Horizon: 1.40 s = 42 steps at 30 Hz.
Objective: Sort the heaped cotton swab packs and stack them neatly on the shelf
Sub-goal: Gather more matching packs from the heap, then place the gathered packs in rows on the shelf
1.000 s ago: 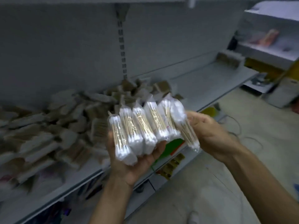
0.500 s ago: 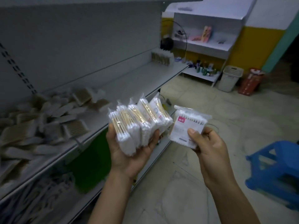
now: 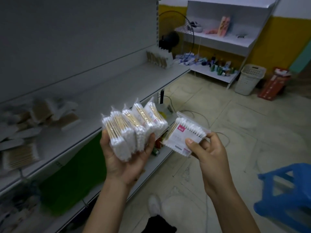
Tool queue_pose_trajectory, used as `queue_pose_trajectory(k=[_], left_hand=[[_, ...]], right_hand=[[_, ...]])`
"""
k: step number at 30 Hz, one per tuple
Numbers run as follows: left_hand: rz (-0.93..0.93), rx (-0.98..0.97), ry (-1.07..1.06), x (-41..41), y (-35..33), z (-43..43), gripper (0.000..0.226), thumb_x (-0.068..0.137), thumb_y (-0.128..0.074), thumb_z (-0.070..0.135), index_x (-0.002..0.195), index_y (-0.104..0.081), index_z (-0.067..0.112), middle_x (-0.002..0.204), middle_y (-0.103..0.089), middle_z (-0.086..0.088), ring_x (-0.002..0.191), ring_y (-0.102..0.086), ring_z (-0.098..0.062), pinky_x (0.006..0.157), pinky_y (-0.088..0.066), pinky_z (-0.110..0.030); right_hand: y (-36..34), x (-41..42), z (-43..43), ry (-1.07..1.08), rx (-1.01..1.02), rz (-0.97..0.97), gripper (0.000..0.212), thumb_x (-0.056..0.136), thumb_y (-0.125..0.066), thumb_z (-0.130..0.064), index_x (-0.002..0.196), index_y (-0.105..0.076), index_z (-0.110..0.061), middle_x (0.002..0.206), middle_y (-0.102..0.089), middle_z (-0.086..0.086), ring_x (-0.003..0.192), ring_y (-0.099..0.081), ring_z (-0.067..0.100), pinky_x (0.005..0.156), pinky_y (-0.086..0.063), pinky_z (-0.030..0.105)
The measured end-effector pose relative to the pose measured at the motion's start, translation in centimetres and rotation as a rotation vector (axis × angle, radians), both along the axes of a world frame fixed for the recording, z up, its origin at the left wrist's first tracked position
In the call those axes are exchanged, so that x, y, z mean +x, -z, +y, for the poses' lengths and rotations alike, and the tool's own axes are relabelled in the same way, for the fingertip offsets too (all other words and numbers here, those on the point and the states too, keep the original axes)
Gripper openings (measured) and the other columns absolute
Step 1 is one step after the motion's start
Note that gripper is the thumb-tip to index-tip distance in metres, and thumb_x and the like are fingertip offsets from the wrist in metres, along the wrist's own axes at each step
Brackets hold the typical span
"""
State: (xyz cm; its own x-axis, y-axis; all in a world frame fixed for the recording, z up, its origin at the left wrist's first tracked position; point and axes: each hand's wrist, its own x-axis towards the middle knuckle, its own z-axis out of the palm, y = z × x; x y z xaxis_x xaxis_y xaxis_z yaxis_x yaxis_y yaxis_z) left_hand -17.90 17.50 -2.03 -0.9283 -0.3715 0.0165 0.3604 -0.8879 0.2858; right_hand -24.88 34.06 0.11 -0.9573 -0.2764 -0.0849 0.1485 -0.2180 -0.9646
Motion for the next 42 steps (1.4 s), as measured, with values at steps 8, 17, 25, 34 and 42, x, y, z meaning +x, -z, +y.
queue_pose_trajectory(k=[8, 17, 25, 34, 42], left_hand=[[-0.017, 0.177, -0.038, -19.1, 0.2, -6.0, 0.101, 0.036, -0.095, 0.033, 0.129, -0.06, 0.014, 0.13, -0.059, -0.018, 0.114, -0.06, -0.038, 0.09, -0.053, -0.048], [-0.279, 0.047, -0.098, -32.8, 1.0, -12.3, 0.11, 0.025, -0.098, 0.034, 0.127, -0.059, 0.017, 0.125, -0.064, -0.015, 0.105, -0.066, -0.032, 0.081, -0.056, -0.047], [-0.514, -0.301, -0.404, -41.0, 3.4, -14.3, 0.104, 0.027, -0.096, 0.049, 0.12, -0.059, 0.017, 0.118, -0.069, -0.005, 0.106, -0.066, -0.021, 0.08, -0.058, -0.033], [-0.828, -0.643, -0.793, -45.6, 7.4, -13.4, 0.13, 0.024, -0.085, 0.072, 0.136, -0.048, 0.018, 0.111, -0.067, 0.014, 0.097, -0.066, 0.0, 0.069, -0.055, -0.016], [-0.849, -0.623, -0.806, -46.6, 7.1, -12.8, 0.092, 0.032, -0.088, 0.066, 0.107, -0.059, 0.023, 0.091, -0.074, 0.014, 0.088, -0.07, -0.004, 0.065, -0.055, -0.018]], right_hand=[[0.5, -17.5, -3.9, 0.022, 0.164, 0.155, 0.023, 0.084, -0.063, 0.003, 0.1, -0.058, -0.013, 0.094, -0.071, 0.001, 0.085, -0.069, 0.009, 0.067, -0.053, 0.018], [2.3, -35.8, -9.4, -0.055, 0.264, 0.215, 0.027, 0.084, -0.062, 0.008, 0.101, -0.057, -0.013, 0.096, -0.07, 0.004, 0.085, -0.068, 0.01, 0.066, -0.053, 0.016], [4.5, -54.4, -18.3, -0.415, 0.473, 0.433, 0.015, 0.081, -0.066, 0.003, 0.093, -0.059, -0.004, 0.086, -0.068, 0.014, 0.076, -0.062, 0.018, 0.072, -0.052, 0.037], [8.9, -63.8, -24.5, -0.771, 0.437, 0.708, 0.029, 0.088, -0.066, -0.015, 0.116, -0.056, -0.019, 0.092, -0.066, 0.005, 0.08, -0.061, 0.008, 0.072, -0.049, 0.025], [11.5, -65.0, -26.1, -0.685, 0.201, 0.765, 0.049, 0.085, -0.068, -0.015, 0.126, -0.047, -0.031, 0.087, -0.06, 0.01, 0.077, -0.059, 0.014, 0.065, -0.049, 0.017]])
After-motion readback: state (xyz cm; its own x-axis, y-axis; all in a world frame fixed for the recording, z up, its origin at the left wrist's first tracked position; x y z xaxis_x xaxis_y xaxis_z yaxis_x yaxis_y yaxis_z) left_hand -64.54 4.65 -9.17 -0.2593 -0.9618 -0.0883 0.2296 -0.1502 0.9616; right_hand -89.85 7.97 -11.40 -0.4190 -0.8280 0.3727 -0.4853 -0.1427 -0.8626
